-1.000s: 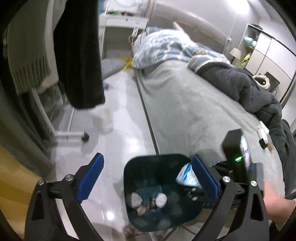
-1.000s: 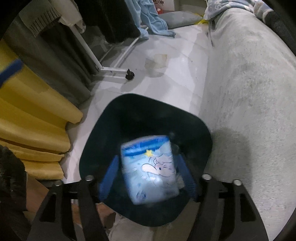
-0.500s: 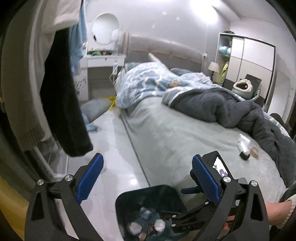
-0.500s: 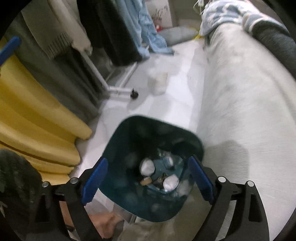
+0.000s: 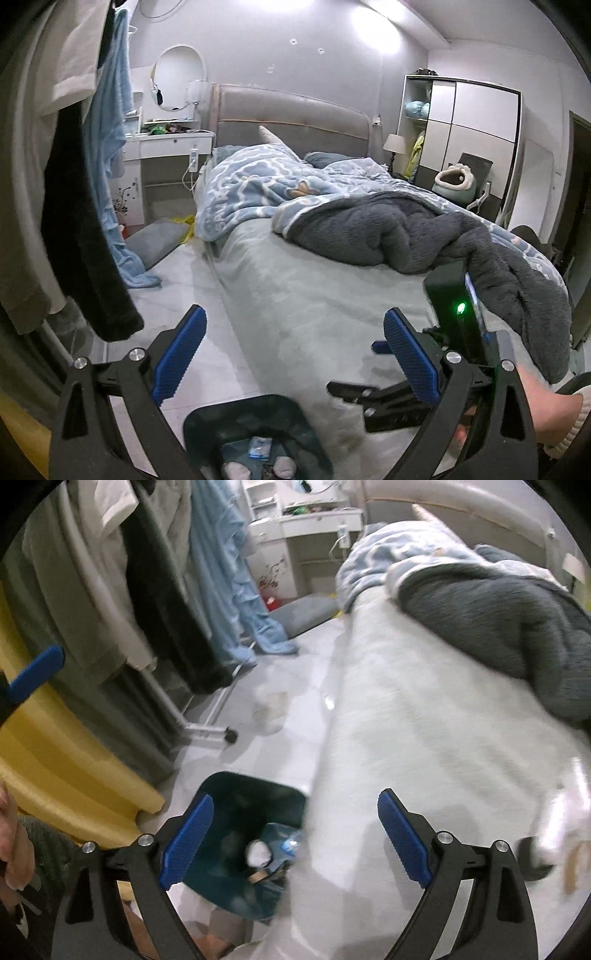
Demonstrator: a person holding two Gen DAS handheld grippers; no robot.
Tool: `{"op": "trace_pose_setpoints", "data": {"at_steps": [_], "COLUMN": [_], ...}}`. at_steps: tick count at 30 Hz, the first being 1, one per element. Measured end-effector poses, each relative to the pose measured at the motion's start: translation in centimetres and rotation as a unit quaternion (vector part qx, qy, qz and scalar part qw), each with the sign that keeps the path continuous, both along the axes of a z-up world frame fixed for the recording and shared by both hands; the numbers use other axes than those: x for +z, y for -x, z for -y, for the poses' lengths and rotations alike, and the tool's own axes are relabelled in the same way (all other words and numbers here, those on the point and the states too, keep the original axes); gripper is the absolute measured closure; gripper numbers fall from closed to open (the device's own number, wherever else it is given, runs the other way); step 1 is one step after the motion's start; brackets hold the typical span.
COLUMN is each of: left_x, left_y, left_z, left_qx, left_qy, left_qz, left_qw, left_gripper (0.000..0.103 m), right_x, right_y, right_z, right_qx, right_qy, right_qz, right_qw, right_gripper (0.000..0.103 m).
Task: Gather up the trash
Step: 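Move both grippers back over the bubble wrap and remaining tape roll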
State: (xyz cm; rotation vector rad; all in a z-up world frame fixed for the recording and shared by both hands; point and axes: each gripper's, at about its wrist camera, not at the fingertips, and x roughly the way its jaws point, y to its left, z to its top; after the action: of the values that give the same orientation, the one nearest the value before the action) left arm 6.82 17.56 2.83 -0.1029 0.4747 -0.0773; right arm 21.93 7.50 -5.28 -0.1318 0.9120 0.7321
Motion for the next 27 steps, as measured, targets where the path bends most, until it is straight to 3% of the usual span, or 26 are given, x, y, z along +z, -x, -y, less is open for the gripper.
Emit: {"op": "trace_pose_setpoints", "data": {"at_steps": [9, 27], "left_x": [-0.3, -4.0], "left_y": [-1.8, -6.0], "left_z": [4.5, 13.8], "left_qx": [-0.046, -0.107], "left_qy": [0.006, 0.019], "left_qz": [-0.007, -0.065], "left_qw": [0.9989, 0.9919], "left_gripper": [0.005, 0.007], "right_x": [1.7, 0.2], "right_y": [-1.8, -2.5], "right_z": [6.7, 18.3], "right_qx": [-0.035, -0.068], "right_qy": [0.012, 0.05], "right_qz": [0.041, 0.09], "right_qw": [0.998, 0.992], "right_gripper": [0.011, 0.011]}}
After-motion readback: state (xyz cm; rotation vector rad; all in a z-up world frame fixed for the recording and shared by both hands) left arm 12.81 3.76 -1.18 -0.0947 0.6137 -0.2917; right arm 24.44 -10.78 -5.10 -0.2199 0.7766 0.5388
